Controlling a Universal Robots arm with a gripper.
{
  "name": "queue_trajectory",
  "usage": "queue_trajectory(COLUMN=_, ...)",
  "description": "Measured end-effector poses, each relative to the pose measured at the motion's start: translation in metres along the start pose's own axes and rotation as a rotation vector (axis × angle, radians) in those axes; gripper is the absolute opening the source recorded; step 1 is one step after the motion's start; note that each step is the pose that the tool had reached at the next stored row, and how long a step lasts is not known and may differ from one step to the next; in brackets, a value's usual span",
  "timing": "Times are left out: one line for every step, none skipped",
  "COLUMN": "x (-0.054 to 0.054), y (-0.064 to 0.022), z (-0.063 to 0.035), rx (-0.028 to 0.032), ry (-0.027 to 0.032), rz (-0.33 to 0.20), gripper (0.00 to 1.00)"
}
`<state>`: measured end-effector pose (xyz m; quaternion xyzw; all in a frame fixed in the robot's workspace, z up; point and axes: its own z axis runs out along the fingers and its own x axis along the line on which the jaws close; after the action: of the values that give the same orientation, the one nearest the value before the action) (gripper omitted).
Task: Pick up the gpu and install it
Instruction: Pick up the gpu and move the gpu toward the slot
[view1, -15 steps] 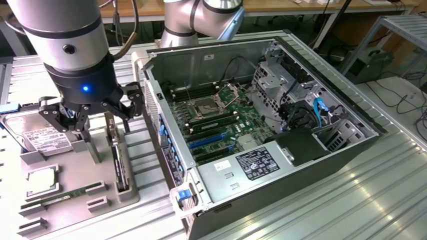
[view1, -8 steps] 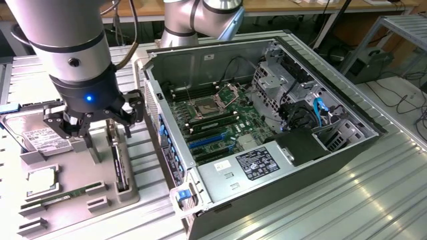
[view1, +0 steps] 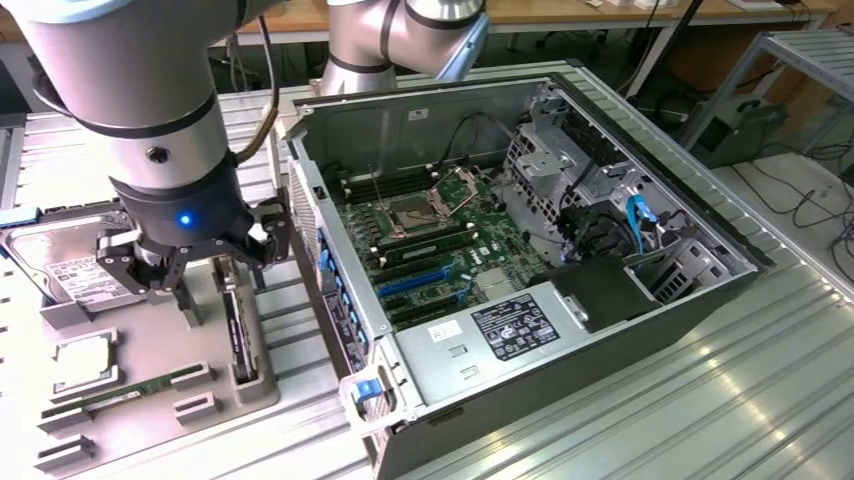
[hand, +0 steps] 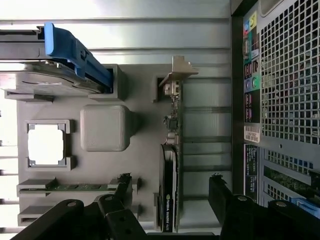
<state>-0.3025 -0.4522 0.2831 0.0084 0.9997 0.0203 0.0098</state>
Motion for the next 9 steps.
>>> queue_trajectory(x=0.000, y=-0.0002, z=0.0021, rx=0.0000, ry=0.0002, rz=0.000, gripper=0.72)
queue_trajectory(x=0.000, y=-0.0004, z=0.0040, rx=-0.0001, ry=0.0003, rz=0.000, gripper=0.72)
queue_trajectory(x=0.000, y=-0.0006, z=0.0057, rx=-0.0001, ry=0.0003, rz=0.000, gripper=0.72)
queue_trajectory(x=0.000, y=-0.0007, z=0.0076, rx=0.0000, ry=0.0005, rz=0.000, gripper=0.72)
queue_trajectory(x=0.000, y=-0.0009, z=0.0095, rx=-0.0001, ry=0.0005, rz=0.000, gripper=0.72)
queue_trajectory(x=0.000, y=-0.0010, z=0.0113, rx=-0.0001, ry=0.0005, rz=0.000, gripper=0.72)
queue_trajectory(x=0.000, y=-0.0011, z=0.0130, rx=-0.0001, ry=0.0007, rz=0.000, gripper=0.72)
queue_trajectory(x=0.000, y=-0.0012, z=0.0149, rx=0.0000, ry=0.0009, rz=0.000, gripper=0.72)
queue_trajectory(x=0.000, y=-0.0013, z=0.0168, rx=0.0000, ry=0.0011, rz=0.000, gripper=0.72)
